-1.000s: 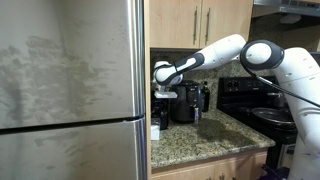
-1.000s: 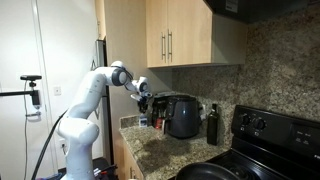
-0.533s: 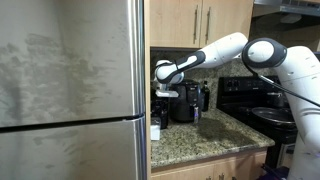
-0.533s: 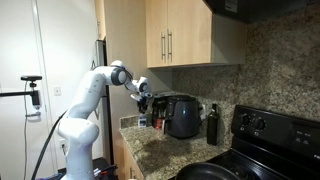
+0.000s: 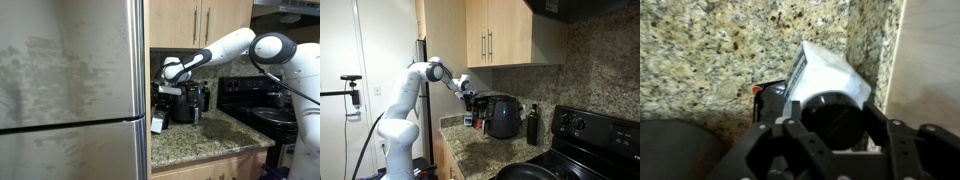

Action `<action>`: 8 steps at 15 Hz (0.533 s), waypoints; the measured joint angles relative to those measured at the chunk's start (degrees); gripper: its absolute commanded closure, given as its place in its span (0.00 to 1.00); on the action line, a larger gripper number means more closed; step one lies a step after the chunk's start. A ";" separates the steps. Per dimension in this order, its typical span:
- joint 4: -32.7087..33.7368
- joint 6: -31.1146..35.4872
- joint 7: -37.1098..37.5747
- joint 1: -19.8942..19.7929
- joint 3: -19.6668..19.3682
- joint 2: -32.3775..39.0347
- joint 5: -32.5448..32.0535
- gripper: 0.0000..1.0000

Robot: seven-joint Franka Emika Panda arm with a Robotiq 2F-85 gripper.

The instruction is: Move the bottle to the right

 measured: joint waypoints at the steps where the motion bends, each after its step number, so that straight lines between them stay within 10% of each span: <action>1: -2.78 0.62 2.30 -0.58 -0.91 -2.85 -0.06 0.62; 4: -11.26 1.00 7.57 -2.90 -1.97 -11.53 -0.17 0.62; 6: -17.32 1.27 9.56 -4.91 -2.02 -17.46 0.39 0.09; 8: -23.54 2.34 7.71 -6.96 -2.00 -23.09 4.21 0.06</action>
